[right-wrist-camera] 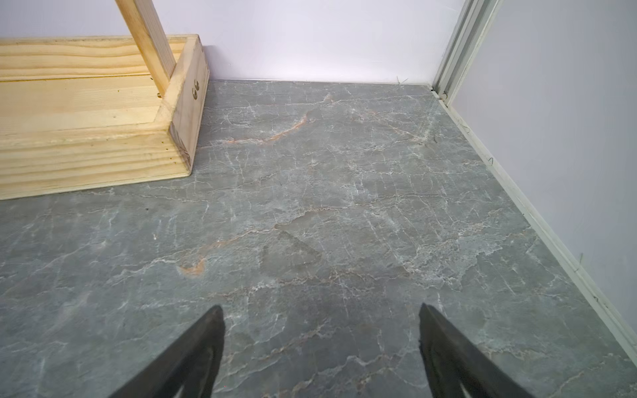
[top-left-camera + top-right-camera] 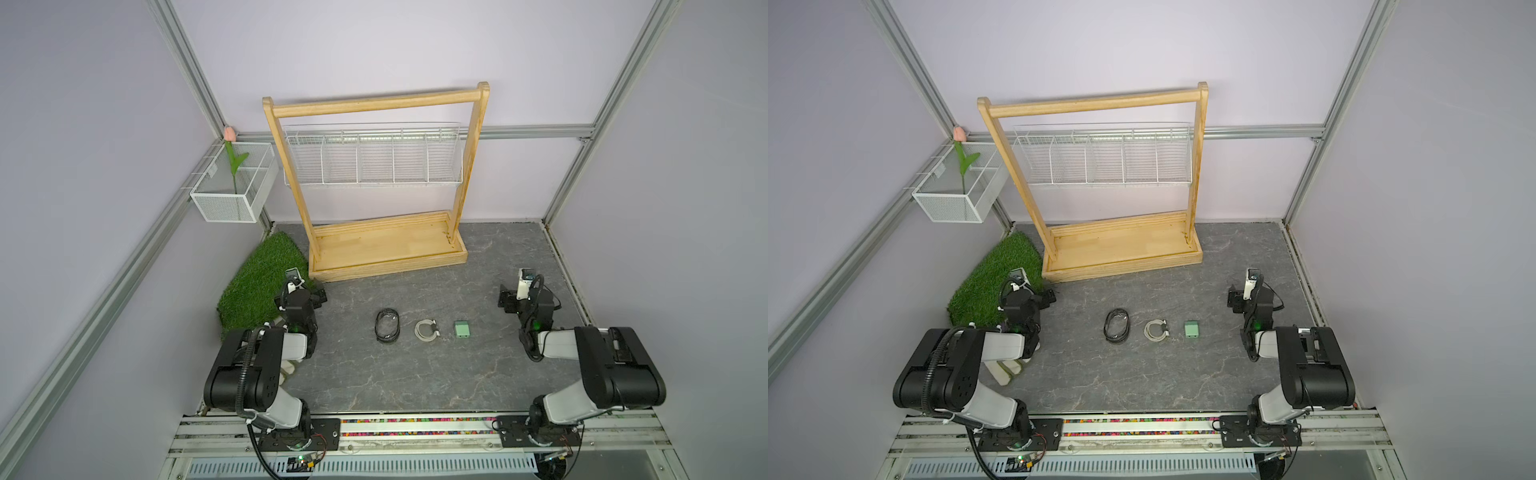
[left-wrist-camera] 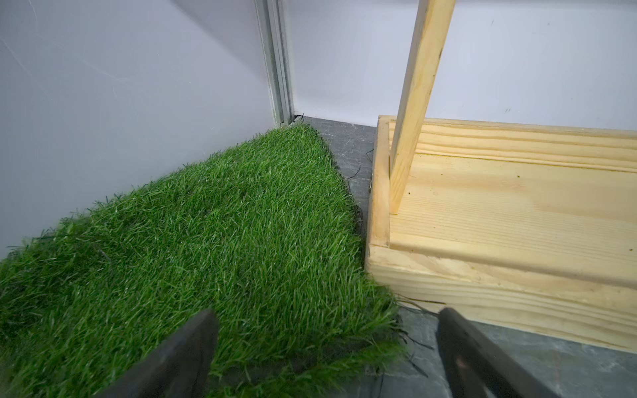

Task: Pack away charging kits
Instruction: Pick up the storage bag at the center of the board.

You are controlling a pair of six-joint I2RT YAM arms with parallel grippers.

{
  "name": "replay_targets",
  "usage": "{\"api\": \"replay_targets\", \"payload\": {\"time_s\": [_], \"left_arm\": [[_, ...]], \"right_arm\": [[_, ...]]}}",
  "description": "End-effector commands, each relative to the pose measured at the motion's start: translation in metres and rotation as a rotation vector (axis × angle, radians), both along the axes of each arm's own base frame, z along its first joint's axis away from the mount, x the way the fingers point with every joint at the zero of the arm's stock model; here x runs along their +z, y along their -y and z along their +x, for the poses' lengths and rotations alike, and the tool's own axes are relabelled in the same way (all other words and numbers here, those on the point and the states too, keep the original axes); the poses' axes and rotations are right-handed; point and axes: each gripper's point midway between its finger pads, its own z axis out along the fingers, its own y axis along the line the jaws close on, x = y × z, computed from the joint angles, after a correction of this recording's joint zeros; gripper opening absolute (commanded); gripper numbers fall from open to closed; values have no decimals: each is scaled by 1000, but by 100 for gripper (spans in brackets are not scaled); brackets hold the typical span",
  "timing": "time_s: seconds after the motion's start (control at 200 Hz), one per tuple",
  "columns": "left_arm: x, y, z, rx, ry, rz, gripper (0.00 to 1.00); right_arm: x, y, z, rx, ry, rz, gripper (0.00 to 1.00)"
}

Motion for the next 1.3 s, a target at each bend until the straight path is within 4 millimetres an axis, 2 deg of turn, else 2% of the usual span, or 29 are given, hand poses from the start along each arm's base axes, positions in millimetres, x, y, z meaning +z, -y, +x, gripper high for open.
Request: {"api": "replay_targets", "payload": {"time_s": [0.0, 0.83, 0.945, 1.01, 1.08, 1.125, 1.18, 1.295], "left_arm": [[8, -4, 6, 15, 27, 6, 99], [8, -4, 5, 15, 27, 4, 99], [16, -7, 6, 41, 15, 9, 99], [28, -10, 11, 65, -50, 7, 99], [47, -19, 17, 126, -88, 21, 99], [58, -19, 19, 137, -113, 15, 99], [66, -9, 18, 91, -184, 9, 99], [87, 0, 4, 133, -274, -33, 99]], "right_arm": [[9, -2, 6, 8, 34, -20, 89], [9, -1, 5, 5, 38, -16, 89], [29, 18, 3, -100, 26, 0, 89], [54, 28, 1, -155, 13, 21, 89], [80, 30, 0, -154, -15, 78, 89], [96, 28, -2, -144, -25, 88, 89], [113, 22, -4, -116, -37, 102, 89], [132, -1, -12, -54, -54, 165, 89]]}}
